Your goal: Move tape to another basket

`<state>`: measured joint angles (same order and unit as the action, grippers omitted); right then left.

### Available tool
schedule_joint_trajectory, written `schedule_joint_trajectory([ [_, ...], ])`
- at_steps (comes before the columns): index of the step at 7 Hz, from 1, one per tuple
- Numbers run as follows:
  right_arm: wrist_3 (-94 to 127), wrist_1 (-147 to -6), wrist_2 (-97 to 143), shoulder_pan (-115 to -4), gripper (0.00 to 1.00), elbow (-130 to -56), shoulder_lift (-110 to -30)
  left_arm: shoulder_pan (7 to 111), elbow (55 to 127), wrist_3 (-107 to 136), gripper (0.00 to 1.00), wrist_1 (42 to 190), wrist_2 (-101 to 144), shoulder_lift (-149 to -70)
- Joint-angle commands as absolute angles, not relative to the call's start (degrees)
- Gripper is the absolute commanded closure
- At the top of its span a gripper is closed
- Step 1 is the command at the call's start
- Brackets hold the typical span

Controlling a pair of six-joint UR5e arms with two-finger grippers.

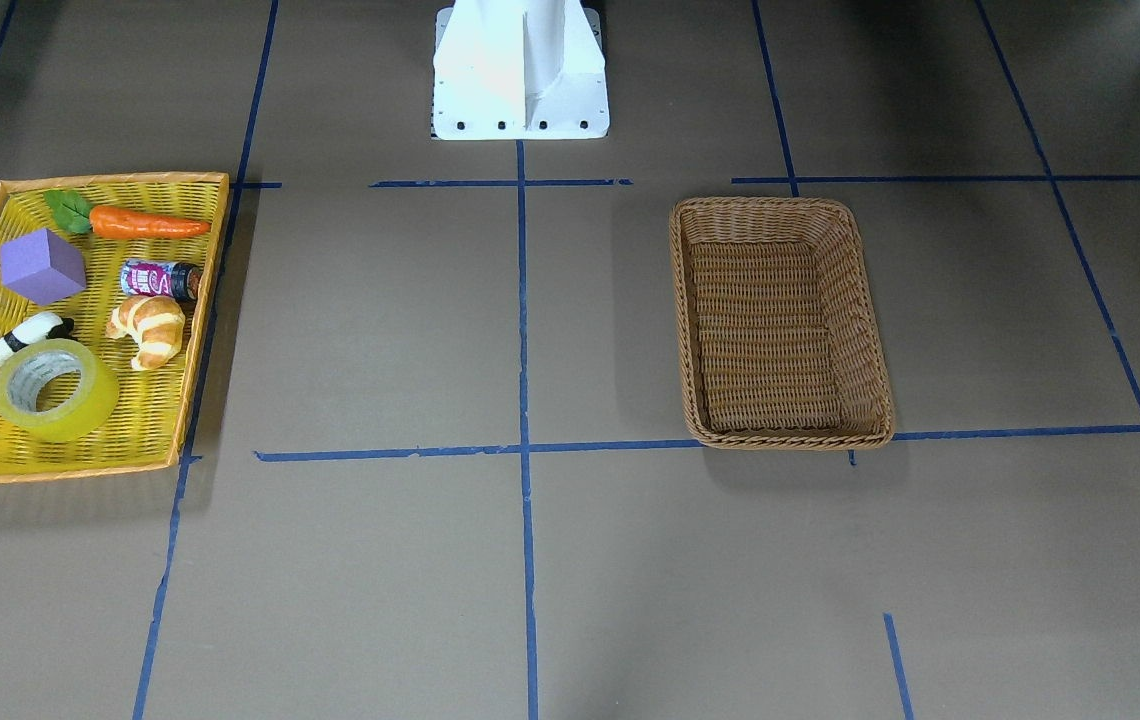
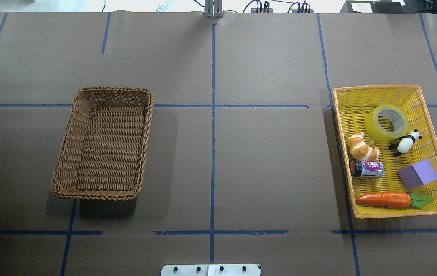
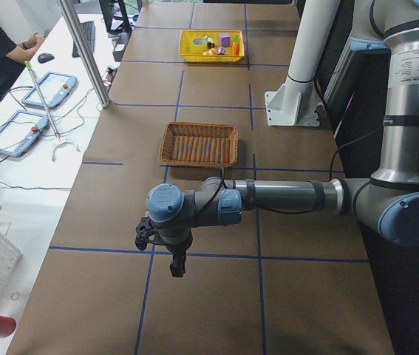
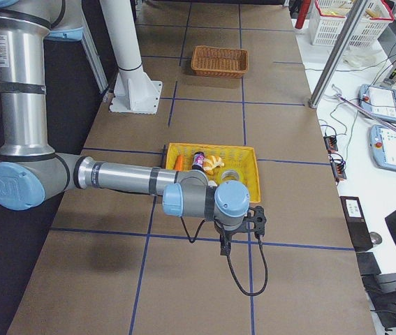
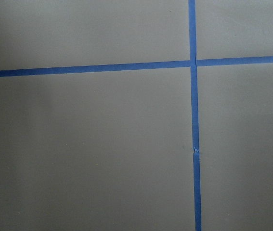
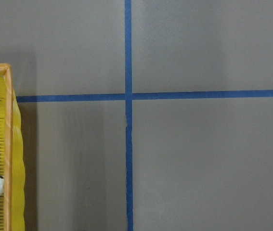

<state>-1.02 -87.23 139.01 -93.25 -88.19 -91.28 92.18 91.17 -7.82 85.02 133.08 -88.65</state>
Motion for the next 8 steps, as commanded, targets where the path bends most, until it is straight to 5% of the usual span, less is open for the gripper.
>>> schedule_joint_trajectory([
  [1, -0.7, -87.2, 138.8, -93.3, 0.00, -88.0, -91.1, 92.1, 90.8, -7.8, 0.00, 85.1, 133.1, -88.8],
  [8, 0.2, -87.2, 139.0, -93.0, 0.00, -88.4, -88.9, 92.1, 90.9, -8.1, 0.00, 85.2, 133.1, -89.1],
])
